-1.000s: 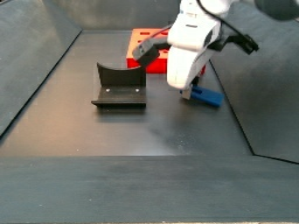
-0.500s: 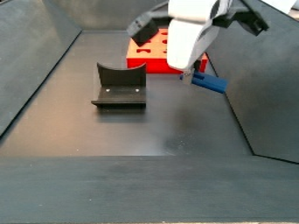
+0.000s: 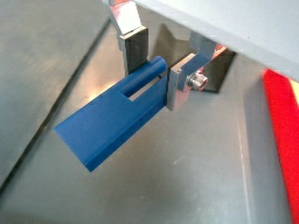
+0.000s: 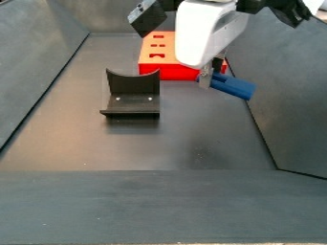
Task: Pick up the square-circle object. Move up. Rotate the square-circle object. Place the square-circle object on the fixture. Regrasp the square-circle object. Move to above the board. Insert the square-circle object.
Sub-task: Rotate the square-circle object.
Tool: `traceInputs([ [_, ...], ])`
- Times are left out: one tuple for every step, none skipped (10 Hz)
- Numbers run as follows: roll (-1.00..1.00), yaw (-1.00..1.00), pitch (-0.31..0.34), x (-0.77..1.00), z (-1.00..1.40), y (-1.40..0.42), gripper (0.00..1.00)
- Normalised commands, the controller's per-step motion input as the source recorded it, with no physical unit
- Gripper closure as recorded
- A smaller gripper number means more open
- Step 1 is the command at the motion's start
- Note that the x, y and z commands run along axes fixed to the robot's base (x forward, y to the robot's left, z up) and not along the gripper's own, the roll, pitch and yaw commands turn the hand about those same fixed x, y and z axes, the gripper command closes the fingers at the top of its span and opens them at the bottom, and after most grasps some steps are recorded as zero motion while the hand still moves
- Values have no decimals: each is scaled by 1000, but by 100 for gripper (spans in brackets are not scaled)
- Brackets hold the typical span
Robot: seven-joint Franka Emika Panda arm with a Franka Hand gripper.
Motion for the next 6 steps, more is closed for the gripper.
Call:
traceInputs([
  [0, -1000, -1, 8, -48, 2, 100],
  [0, -1000, -1, 10, -37, 7, 100],
  [0, -1000, -1, 11, -36, 9, 100],
  [1, -1000, -2, 12, -34, 11, 100],
  [1, -1000, -2, 12, -32, 12, 100],
  [1, -1000, -2, 13, -31, 13, 100],
])
